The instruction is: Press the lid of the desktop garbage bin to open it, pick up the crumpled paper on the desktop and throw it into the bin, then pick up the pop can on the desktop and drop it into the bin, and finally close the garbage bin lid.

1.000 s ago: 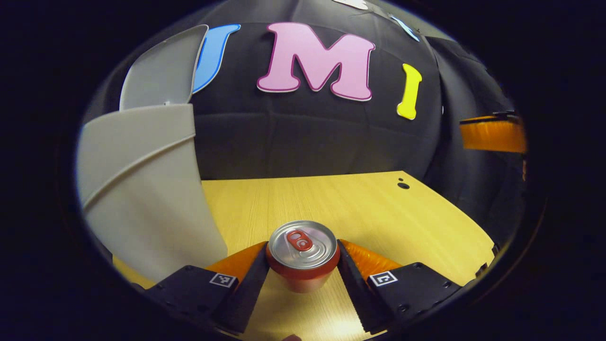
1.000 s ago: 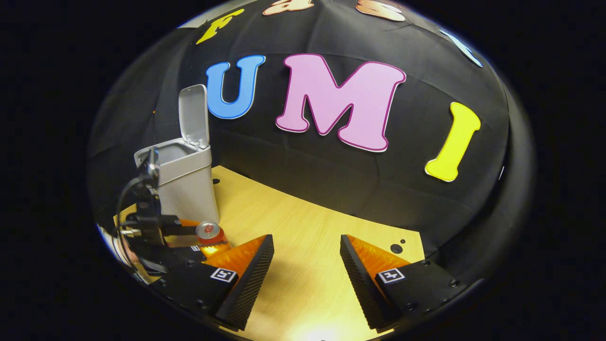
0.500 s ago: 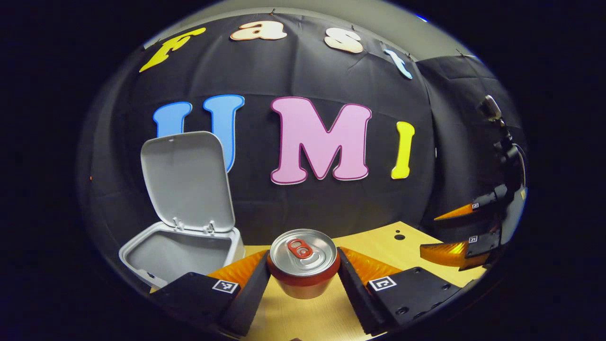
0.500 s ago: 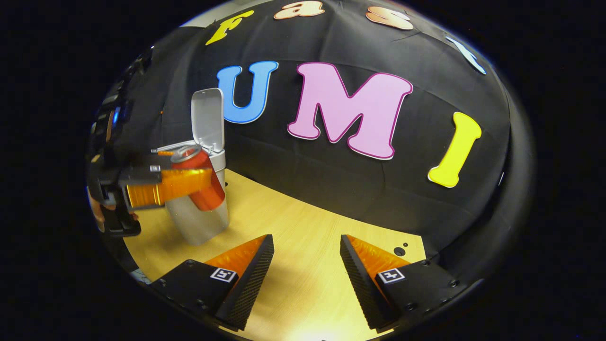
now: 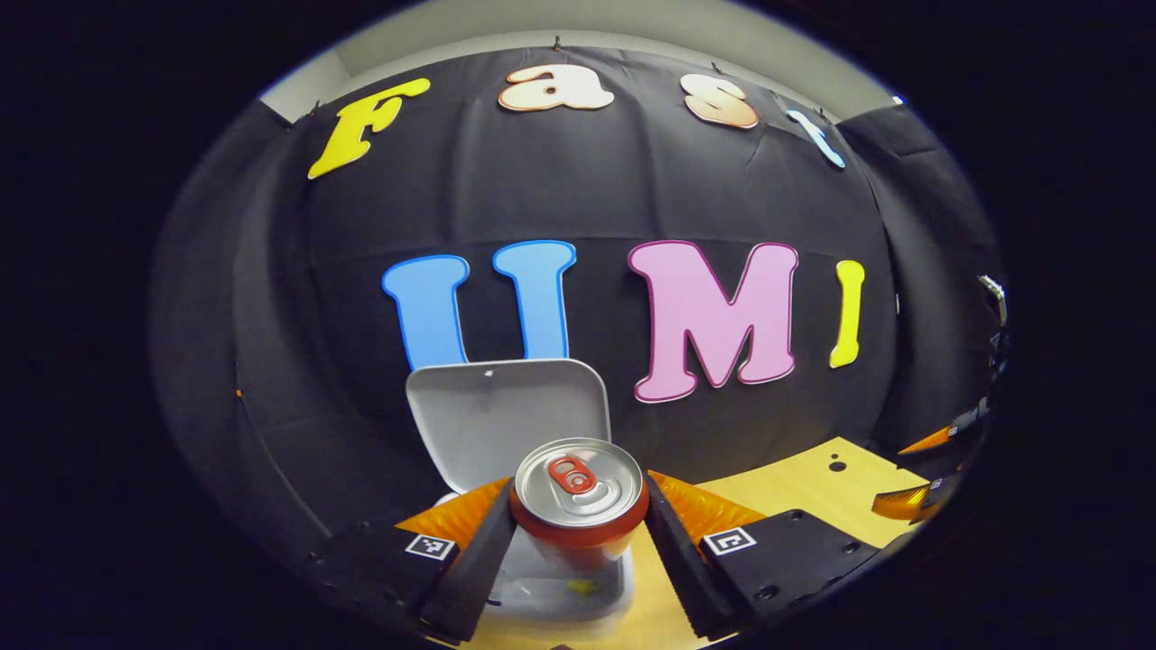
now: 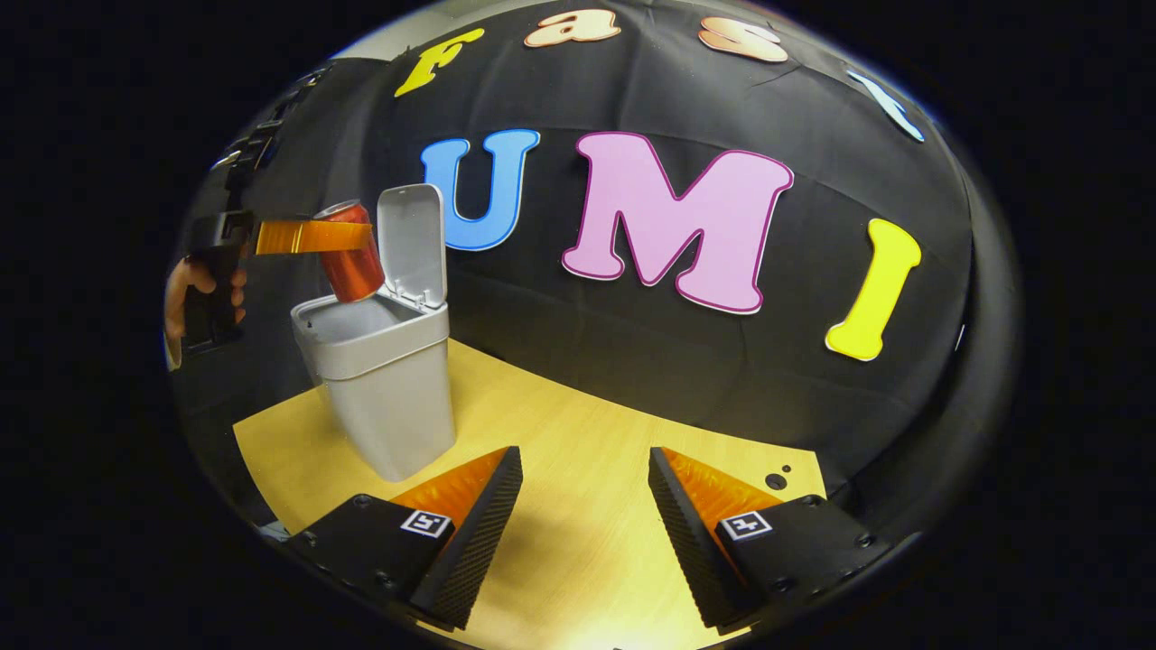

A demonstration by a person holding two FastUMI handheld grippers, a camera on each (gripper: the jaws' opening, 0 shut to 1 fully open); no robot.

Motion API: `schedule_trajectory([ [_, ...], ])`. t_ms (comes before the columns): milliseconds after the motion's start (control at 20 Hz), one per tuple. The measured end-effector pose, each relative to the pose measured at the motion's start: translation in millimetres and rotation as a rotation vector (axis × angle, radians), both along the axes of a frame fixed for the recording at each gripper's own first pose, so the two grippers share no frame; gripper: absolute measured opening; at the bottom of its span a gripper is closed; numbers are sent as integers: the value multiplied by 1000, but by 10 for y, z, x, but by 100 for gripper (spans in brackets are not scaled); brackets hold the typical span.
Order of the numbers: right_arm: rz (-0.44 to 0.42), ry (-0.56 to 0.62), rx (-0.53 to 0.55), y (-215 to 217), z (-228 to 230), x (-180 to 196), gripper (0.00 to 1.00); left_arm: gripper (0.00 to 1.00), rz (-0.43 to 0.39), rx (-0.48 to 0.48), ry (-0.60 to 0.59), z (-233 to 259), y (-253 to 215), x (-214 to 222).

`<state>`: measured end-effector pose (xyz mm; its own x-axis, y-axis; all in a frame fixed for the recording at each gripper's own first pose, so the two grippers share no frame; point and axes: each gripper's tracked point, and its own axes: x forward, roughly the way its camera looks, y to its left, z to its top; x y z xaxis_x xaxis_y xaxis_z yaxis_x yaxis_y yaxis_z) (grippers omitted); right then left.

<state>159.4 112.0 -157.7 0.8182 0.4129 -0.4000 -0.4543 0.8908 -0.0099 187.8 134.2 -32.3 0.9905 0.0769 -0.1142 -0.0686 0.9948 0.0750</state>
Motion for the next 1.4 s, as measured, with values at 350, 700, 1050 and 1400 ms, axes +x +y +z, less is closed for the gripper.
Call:
schedule_trajectory([
  [350, 2, 6, 10, 27, 16, -70, 92, 84, 81, -64, 69, -336, 474, 4],
  [700, -27, 23, 14, -98, -42, -78, 92, 91, 117, -89, 52, -373, 603, 62],
  [1050, -48, 34, 21, -200, -105, -59, 92, 94, 99, -55, -104, 388, 633, 138],
  [1400, -59, 44, 53, -153, -130, -78, 92, 93, 109, -106, -187, 1158, 957, 615],
])
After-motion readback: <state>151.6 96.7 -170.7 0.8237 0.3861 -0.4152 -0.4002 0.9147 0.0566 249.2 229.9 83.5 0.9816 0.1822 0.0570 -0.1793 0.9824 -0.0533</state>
